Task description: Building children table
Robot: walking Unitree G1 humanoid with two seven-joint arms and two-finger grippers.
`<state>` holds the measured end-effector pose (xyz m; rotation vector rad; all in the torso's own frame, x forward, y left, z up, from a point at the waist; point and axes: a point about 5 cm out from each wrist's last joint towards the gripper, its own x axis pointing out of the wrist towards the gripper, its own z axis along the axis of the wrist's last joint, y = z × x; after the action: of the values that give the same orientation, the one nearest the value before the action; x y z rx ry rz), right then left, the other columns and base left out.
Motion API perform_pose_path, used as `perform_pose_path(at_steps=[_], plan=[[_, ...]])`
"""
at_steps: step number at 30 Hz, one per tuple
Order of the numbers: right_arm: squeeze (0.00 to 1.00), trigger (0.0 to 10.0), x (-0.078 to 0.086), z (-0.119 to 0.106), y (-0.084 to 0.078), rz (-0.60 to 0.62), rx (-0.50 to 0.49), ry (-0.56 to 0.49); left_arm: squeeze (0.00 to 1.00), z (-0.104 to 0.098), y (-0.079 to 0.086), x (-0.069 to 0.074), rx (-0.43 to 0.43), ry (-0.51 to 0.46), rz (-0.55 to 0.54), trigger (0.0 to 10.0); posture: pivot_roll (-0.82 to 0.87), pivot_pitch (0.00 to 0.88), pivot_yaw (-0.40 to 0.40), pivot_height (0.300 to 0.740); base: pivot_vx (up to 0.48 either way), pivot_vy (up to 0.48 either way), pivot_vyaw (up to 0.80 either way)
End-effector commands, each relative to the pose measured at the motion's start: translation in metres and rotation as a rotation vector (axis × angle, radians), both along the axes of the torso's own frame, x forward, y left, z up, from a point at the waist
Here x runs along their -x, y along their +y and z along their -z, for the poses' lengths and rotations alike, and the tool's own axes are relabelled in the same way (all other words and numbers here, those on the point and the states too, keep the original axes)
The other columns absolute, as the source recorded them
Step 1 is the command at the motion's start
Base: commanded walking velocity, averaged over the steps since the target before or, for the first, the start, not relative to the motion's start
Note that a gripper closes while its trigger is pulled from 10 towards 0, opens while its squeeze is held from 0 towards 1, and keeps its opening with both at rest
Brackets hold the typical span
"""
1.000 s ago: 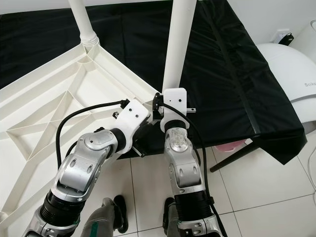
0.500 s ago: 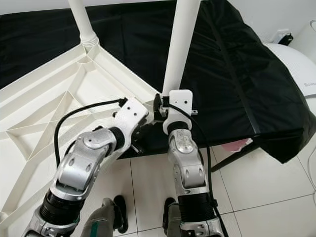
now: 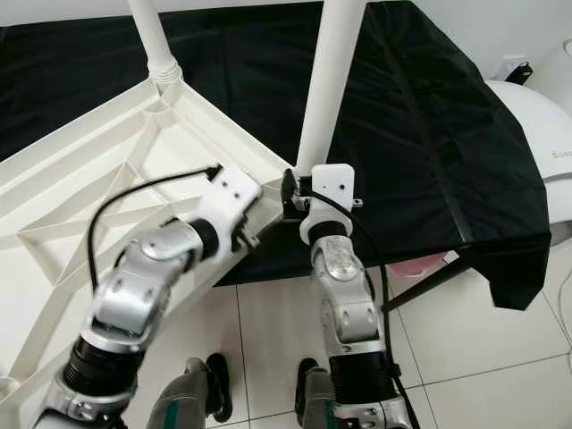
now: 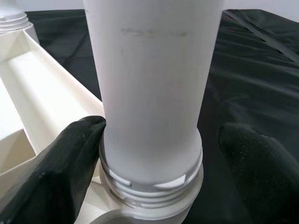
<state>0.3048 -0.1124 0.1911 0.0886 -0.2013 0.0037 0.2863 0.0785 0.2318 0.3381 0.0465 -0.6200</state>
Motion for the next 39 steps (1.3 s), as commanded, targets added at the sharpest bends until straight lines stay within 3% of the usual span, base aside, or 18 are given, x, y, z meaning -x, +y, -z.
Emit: perform_pose_path(at_steps=[1,15,21,33,39], plan=[[0.00,10.0,0.000,-0.001,-0.014,0.031,-0.027,-0.006,0.00,-0.003,0.000,0.002,0.025,-0.006,0.030,10.0,-0.10,0.216,0.016,0.740,0.000,0.000,0.00],[0.00,10.0,-0.010,-0.010,-0.007,-0.048,-0.025,-0.045,0.00,-0.018,0.014,-0.019,0.069,-0.033,-0.036,10.0,-0.09,0.216,0.014,0.740,0.000,0.000,0.00],[0.00,10.0,-0.008,-0.015,-0.006,-0.109,-0.035,-0.083,0.00,-0.019,0.013,-0.019,0.114,-0.020,-0.042,10.0,-0.09,0.221,0.010,0.740,0.000,0.000,0.00],[0.00,10.0,0.003,-0.017,0.017,-0.355,-0.084,-0.105,0.00,-0.022,0.015,-0.022,0.194,-0.021,-0.083,10.0,-0.07,0.251,0.005,0.740,0.000,0.000,0.00],[0.00,10.0,0.002,-0.017,0.012,-0.337,-0.096,-0.109,0.00,-0.024,0.016,-0.022,0.218,-0.075,-0.144,10.0,-0.05,0.256,-0.005,0.740,0.000,0.000,0.00]])
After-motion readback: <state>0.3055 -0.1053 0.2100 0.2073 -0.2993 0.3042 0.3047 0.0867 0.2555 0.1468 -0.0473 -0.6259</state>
